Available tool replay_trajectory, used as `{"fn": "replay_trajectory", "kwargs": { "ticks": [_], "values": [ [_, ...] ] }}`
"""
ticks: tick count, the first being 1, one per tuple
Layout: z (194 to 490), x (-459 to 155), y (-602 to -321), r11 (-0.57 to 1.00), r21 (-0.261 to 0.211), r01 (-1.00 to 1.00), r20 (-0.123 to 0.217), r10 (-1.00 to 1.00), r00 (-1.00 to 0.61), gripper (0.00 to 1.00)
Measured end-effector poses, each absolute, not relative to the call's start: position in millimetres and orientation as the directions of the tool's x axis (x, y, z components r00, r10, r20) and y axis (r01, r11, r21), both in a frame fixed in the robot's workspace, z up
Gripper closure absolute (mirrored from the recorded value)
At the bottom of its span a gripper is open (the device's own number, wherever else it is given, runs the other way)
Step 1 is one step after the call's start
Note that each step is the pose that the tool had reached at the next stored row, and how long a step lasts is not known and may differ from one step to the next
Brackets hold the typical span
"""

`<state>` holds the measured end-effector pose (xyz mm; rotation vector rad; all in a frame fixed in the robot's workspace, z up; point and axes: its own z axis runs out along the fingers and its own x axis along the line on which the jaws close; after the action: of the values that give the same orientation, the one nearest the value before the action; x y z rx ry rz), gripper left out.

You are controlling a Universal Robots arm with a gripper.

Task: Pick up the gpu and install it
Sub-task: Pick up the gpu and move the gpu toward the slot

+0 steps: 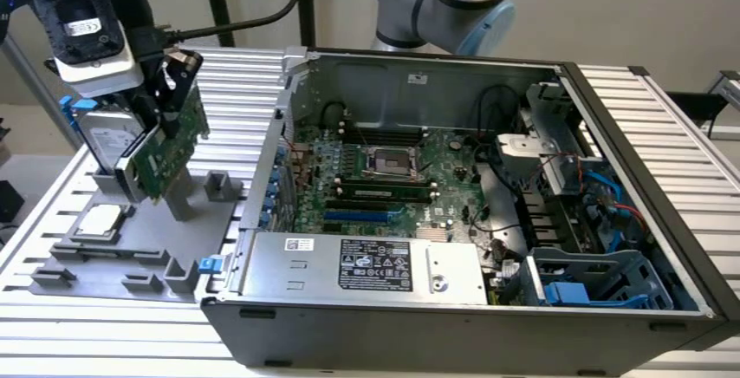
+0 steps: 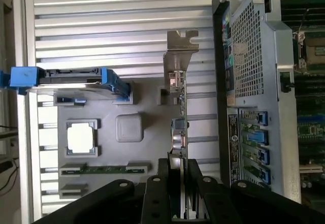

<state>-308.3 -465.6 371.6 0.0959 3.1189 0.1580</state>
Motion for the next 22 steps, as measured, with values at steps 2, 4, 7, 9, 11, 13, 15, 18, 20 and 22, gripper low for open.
{"fn": "replay_trajectory", "kwargs": {
  "ticks": [2, 4, 7, 9, 11, 13, 15, 18, 20, 22],
  "values": [
    [375.3, -307.1, -465.6, 0.992, 0.114, 0.049, -0.013, 0.051, -0.999, 0.74],
    [379.0, -305.4, -465.6, 0.991, 0.127, 0.038, -0.013, 0.040, -0.999, 0.74],
    [385.4, -301.3, -465.6, 0.989, 0.145, 0.024, -0.012, 0.026, -1.000, 0.74],
    [389.3, -297.4, -465.6, 0.987, 0.158, 0.017, -0.012, 0.019, -1.000, 0.74],
    [393.0, -291.2, -465.6, 0.985, 0.171, 0.013, -0.012, 0.015, -1.000, 0.74],
    [396.7, -283.6, -465.7, 0.983, 0.183, 0.010, -0.011, 0.012, -1.000, 0.74],
    [400.5, -275.5, -465.6, 0.981, 0.196, 0.008, -0.011, 0.010, -1.000, 0.74],
    [406.1, -261.6, -465.7, 0.977, 0.213, 0.007, -0.011, 0.009, -1.000, 0.74],
    [409.5, -252.6, -465.7, 0.975, 0.224, 0.007, -0.011, 0.010, -1.000, 0.74],
    [413.0, -243.6, -465.7, 0.972, 0.234, 0.007, -0.011, 0.010, -1.000, 0.74]
  ]
}}
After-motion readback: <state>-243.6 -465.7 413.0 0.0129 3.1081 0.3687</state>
